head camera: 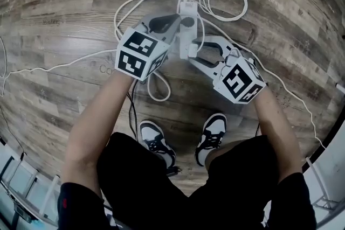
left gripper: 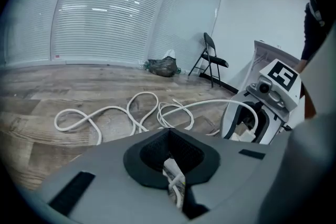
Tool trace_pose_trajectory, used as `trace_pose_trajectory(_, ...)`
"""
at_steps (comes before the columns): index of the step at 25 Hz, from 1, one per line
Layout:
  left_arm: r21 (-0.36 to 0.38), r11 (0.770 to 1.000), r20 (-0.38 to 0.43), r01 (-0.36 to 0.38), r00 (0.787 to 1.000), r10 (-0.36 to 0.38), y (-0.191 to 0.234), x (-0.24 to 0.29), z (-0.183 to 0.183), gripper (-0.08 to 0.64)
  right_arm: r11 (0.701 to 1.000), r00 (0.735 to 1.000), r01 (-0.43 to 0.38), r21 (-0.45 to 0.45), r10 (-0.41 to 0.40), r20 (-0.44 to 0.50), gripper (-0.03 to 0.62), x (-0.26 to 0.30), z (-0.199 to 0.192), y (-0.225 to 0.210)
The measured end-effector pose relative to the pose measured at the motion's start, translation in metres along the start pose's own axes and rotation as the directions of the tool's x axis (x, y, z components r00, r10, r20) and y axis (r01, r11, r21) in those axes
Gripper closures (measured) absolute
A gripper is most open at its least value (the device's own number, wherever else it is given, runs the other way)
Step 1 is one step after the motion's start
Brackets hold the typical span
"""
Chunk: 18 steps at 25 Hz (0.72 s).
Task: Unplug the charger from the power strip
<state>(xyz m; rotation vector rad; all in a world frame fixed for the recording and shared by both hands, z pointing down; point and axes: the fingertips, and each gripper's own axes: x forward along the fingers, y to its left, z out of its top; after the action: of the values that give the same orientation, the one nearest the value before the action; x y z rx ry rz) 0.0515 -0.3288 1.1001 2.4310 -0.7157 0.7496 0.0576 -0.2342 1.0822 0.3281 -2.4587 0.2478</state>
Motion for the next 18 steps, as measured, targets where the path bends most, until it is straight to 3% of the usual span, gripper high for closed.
trace_pose_trajectory(6,0.005,0.997,0.042,-0.082,0.996,0.081,-0.032,-0.093,0.061,0.540,0.965,0.978,0.063,0.255,-0.110,0.175,0.422,-0.089,0.092,-0.002)
trace_pose_trajectory(11,0.071,0.980,0.152,-0.186,0.973,0.173,-0.078,-0.195,0.145,0.540,0.910,0.941,0.057,0.411,-0.186,0.281,0.422,-0.186,0.175,0.010)
trace_pose_trajectory(14,0.058,0.976,0.199,-0.210,0.960,0.195,-0.113,-0.262,0.187,0.540,0.878,0.910,0.085,0.471,-0.261,0.322,0.423,-0.244,0.225,0.019)
trace_pose_trajectory(18,-0.007,0.968,0.219,-0.249,0.945,0.244,-0.160,-0.355,0.222,0.540,0.858,0.891,0.098,0.505,-0.301,0.339,0.423,-0.310,0.286,0.048)
